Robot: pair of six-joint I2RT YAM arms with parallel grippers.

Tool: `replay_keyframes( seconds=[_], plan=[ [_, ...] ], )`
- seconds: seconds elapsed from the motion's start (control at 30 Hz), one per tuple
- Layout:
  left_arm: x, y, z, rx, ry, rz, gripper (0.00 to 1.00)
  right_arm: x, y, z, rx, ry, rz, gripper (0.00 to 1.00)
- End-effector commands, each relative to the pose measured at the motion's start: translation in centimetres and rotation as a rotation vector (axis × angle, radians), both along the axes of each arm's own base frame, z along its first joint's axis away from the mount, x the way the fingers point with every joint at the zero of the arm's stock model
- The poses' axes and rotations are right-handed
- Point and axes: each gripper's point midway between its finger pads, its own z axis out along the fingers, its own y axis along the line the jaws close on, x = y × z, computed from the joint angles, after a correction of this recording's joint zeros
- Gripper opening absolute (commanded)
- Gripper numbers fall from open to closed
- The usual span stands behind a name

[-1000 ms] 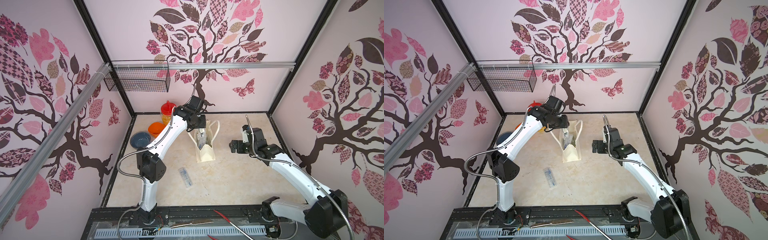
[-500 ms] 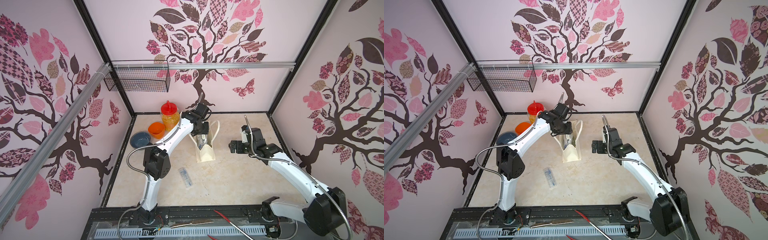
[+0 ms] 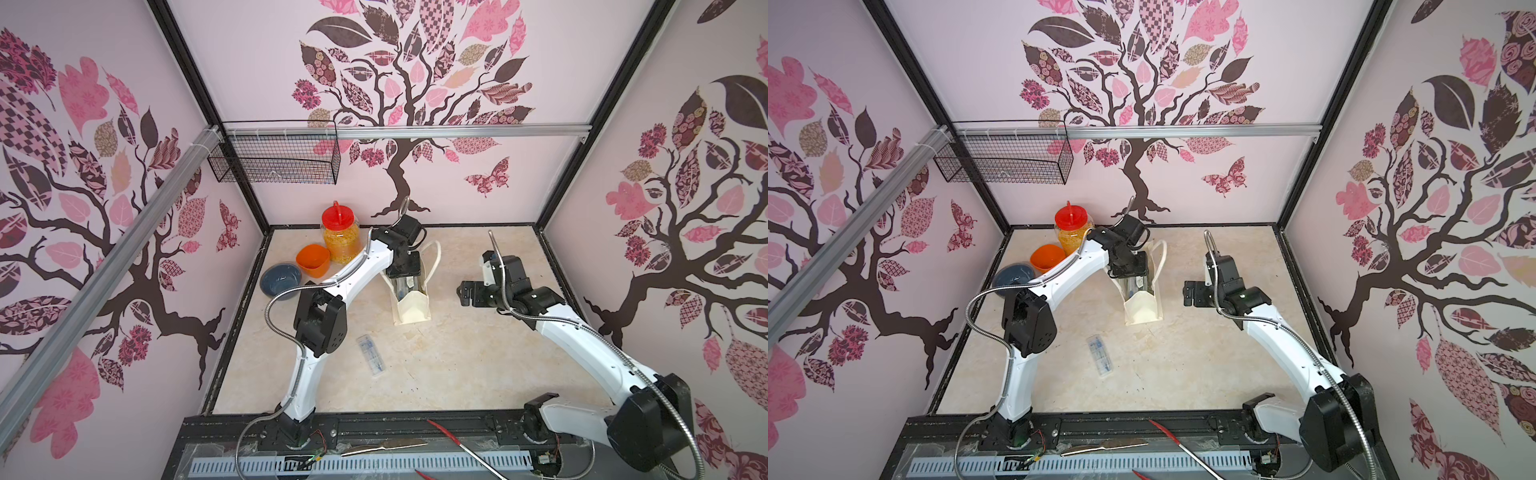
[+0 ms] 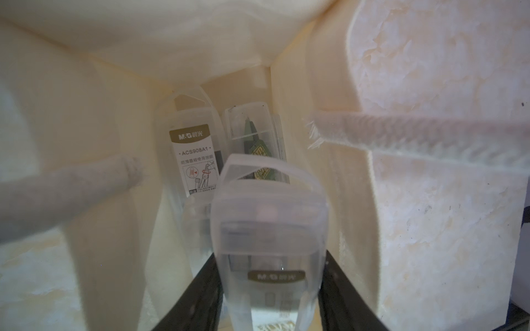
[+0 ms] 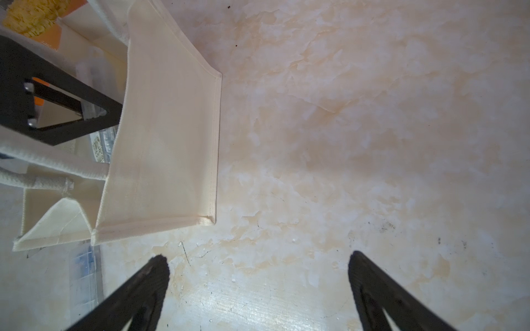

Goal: Put the compass set into the canvas bag
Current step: Place the compass set in the canvas bag.

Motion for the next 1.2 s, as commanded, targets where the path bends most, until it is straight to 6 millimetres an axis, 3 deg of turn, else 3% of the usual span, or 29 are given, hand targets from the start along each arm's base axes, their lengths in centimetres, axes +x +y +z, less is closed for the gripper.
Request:
replay_keyframes(
  seconds=[0.0, 0.27, 0.43, 0.67, 0.8, 1.03, 1.17],
  plan=[
    [-0.6, -1.0, -1.2, -0.019, 0.052, 0.008, 0.56, 0.4, 0.1, 0.5, -0.004, -0.012, 0.009, 1.00],
    [0.1, -1.3, 1.8, -0.052, -0.017, 0.013, 0.75, 0.3, 0.1, 0.5, 0.004, -0.014, 0.008, 1.00],
    [0.3, -1.1, 5.4, -0.084, -0.088, 0.011, 0.80, 0.2, 0.1, 0.9, 0.007, -0.021, 0.007, 1.00],
    [-0.7, 1.2, 10.8, -0.088, -0.193, 0.035, 0.82, 0.1, 0.1, 1.1, 0.016, -0.028, 0.006, 1.00],
    [-1.6, 3.8, 13.4, -0.093, -0.227, 0.065, 0.82, 0.0, 0.1, 1.3, 0.020, -0.036, 0.009, 1.00],
    [-2.8, 11.0, 18.7, -0.145, -0.317, 0.195, 0.82, -0.2, 0.2, 1.6, 0.031, -0.045, 0.010, 1.00],
    [-4.1, 15.2, 18.7, -0.136, -0.299, 0.274, 0.82, -0.2, 0.2, 1.9, 0.036, -0.049, 0.011, 1.00]
  ],
)
